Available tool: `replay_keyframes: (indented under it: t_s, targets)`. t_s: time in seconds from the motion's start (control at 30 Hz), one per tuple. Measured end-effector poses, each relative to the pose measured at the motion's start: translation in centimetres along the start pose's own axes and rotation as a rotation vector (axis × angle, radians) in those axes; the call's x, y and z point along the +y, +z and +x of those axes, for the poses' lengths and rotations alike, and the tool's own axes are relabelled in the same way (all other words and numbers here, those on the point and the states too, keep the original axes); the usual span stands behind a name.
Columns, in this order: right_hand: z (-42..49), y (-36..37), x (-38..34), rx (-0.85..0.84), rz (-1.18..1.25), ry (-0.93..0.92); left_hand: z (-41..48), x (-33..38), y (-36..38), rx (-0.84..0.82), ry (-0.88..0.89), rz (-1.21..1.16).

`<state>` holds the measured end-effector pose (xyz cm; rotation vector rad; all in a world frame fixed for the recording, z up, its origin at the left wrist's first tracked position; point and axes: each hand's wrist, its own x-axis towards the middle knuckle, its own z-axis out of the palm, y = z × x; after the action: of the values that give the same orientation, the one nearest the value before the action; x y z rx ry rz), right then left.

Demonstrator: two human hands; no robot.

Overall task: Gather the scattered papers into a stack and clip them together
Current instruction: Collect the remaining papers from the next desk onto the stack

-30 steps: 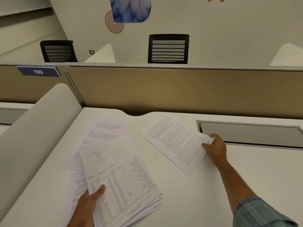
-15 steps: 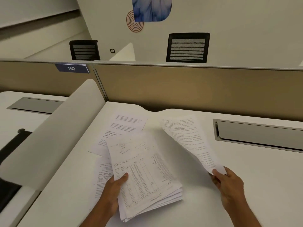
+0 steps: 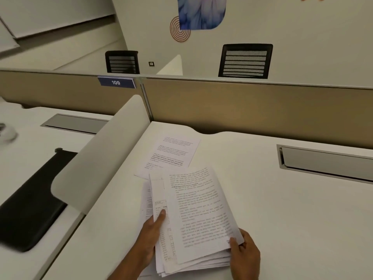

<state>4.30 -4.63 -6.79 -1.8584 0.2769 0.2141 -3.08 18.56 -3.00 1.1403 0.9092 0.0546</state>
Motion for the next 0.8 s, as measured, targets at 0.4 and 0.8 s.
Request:
replay_keyframes:
  t_s: [0.4, 0.8]
  targets:
    - [-4.2, 1.0, -0.4, -0.15, -0.093, 0.001, -0.3, -1.7, -2.1, -0.049, -0.013, 0.037]
    - [-4.4, 1.2, -3.6, -0.114, -0.116, 0.044, -1.7, 0.7, -11.9, 0.051, 0.037, -0.077]
